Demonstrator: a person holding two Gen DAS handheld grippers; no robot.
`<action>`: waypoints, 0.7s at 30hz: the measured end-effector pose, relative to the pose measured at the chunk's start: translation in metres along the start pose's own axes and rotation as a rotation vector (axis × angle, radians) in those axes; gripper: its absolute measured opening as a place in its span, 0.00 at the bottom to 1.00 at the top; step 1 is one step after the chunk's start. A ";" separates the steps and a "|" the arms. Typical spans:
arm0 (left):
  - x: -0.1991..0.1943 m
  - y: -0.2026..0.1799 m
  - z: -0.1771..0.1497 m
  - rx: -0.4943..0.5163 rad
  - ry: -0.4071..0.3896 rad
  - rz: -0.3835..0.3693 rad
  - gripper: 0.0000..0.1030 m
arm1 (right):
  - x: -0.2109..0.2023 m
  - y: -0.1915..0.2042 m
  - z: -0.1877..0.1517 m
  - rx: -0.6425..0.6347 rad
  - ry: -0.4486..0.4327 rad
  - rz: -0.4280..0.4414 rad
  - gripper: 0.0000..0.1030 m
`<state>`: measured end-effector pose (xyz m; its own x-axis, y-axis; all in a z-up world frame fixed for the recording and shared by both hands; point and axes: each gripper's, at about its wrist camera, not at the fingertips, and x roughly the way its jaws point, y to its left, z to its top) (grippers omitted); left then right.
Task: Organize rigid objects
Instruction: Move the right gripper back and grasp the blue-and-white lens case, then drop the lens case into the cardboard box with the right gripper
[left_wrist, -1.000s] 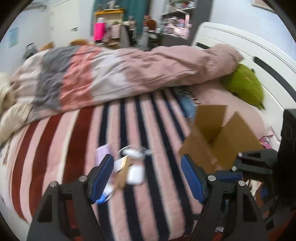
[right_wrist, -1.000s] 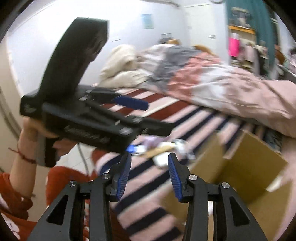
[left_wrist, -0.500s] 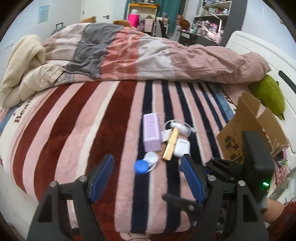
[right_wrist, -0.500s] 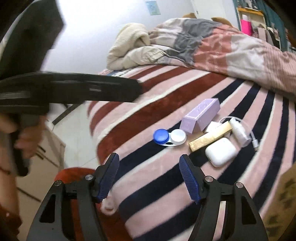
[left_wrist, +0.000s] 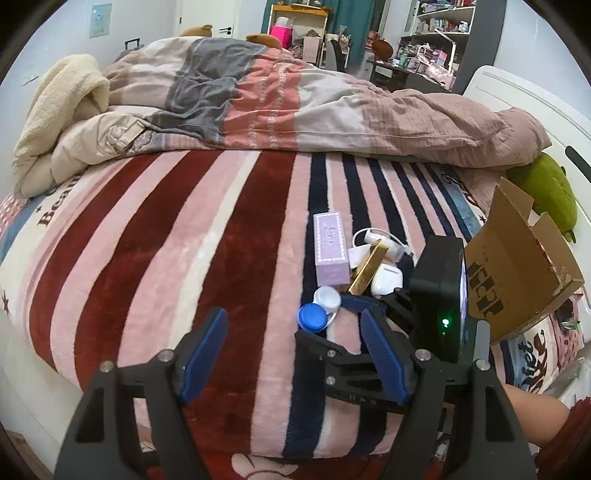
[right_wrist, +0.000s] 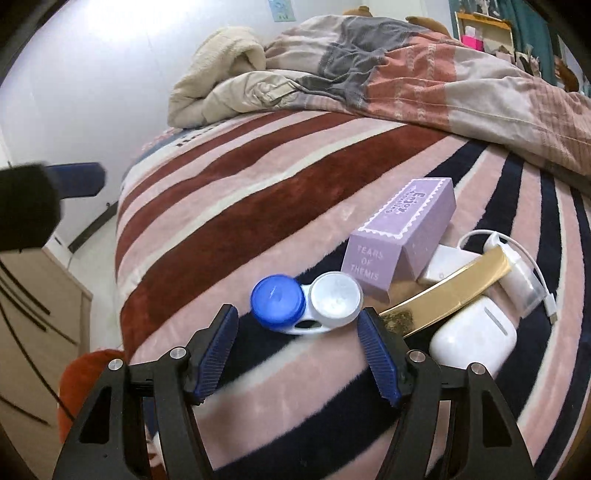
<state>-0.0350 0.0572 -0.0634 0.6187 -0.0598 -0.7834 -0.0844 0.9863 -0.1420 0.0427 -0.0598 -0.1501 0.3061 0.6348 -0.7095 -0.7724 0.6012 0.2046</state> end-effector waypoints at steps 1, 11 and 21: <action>0.001 0.001 -0.002 -0.004 0.004 -0.004 0.70 | 0.002 0.001 0.000 -0.001 0.005 -0.012 0.62; 0.009 -0.015 0.007 0.000 0.029 -0.156 0.69 | -0.034 0.017 -0.003 -0.130 -0.071 0.000 0.56; -0.020 -0.072 0.052 0.119 -0.028 -0.337 0.40 | -0.156 0.016 0.021 -0.140 -0.240 0.047 0.56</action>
<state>-0.0006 -0.0050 -0.0064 0.6175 -0.3826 -0.6872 0.2186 0.9228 -0.3173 -0.0061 -0.1390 -0.0221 0.3780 0.7675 -0.5178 -0.8532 0.5059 0.1271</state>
